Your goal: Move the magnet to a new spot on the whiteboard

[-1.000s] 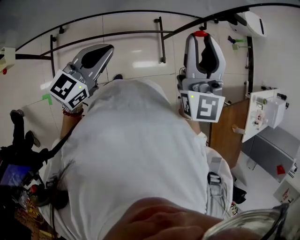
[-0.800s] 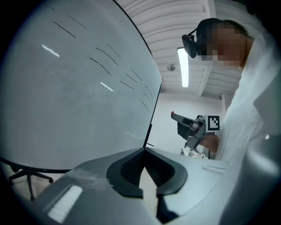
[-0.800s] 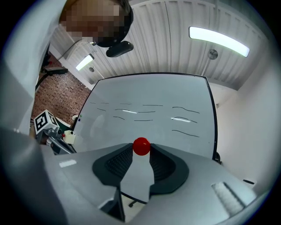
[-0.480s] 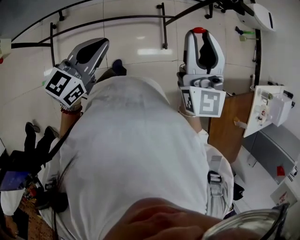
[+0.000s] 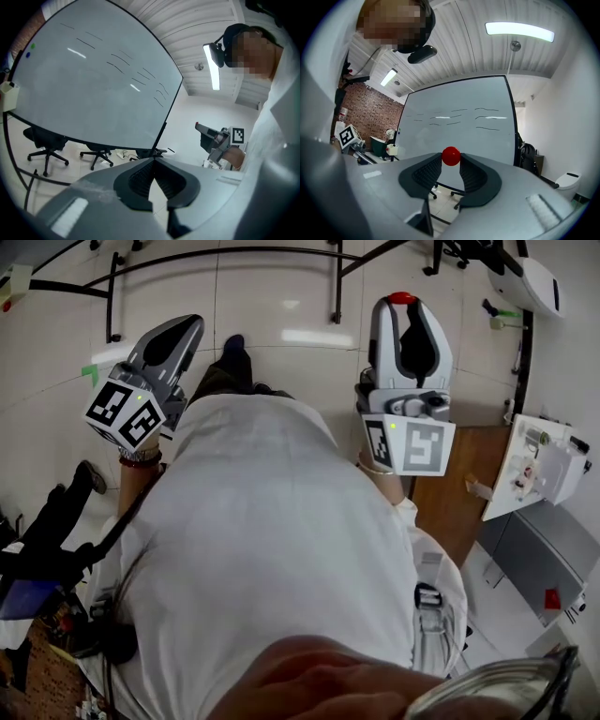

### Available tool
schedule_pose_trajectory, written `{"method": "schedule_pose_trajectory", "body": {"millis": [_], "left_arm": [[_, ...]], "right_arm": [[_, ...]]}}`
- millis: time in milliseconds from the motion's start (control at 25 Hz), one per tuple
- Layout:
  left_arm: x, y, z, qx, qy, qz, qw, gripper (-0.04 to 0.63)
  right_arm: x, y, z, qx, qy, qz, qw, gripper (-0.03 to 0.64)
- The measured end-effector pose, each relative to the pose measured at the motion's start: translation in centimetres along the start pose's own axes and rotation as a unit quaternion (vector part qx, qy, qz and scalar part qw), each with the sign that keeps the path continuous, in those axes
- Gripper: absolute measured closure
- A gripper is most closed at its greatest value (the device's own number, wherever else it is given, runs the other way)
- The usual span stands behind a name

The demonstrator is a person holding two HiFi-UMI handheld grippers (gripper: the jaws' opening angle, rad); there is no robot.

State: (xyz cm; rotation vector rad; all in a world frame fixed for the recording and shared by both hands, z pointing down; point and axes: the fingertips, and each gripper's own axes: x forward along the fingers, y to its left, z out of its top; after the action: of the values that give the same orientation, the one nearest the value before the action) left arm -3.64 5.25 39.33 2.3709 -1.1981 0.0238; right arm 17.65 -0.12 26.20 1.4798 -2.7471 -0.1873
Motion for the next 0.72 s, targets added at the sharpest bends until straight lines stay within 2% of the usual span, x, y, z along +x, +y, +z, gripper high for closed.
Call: {"method": "schedule_pose_trajectory", "body": {"millis": [200, 320, 440, 600, 720], "left_arm": [[-1.7, -6.2, -4.5, -0.016, 0.006, 0.002, 0.9999, 0.594], [-2.5, -8.0, -6.3, -0.018, 0.015, 0.007, 0.9997, 0.594], [-3.0, -8.0, -6.5, -0.028, 0.006, 0.006, 0.9996, 0.594], [-3.2, -8.7, -5.7, -0.059, -0.027, -0.019, 0.9977, 0.594], [-3.4, -9.3, -5.4, -0.049, -0.032, -0.036, 0.9977, 0.594]], "right_arm": [[-6.6, -0.3, -0.8, 0.008, 0.012, 0.012, 1.000, 0.492], [-8.7, -0.4, -1.1, 0.013, 0.011, 0.017, 1.000, 0.492], [-8.6, -0.3, -0.8, 0.004, 0.007, 0.020, 1.000, 0.492], [-8.7, 0.7, -1.2, 0.005, 0.003, 0.027, 1.000, 0.492], [-9.4, 2.2, -1.1, 0.008, -0.002, 0.029, 1.000, 0.492]]}}
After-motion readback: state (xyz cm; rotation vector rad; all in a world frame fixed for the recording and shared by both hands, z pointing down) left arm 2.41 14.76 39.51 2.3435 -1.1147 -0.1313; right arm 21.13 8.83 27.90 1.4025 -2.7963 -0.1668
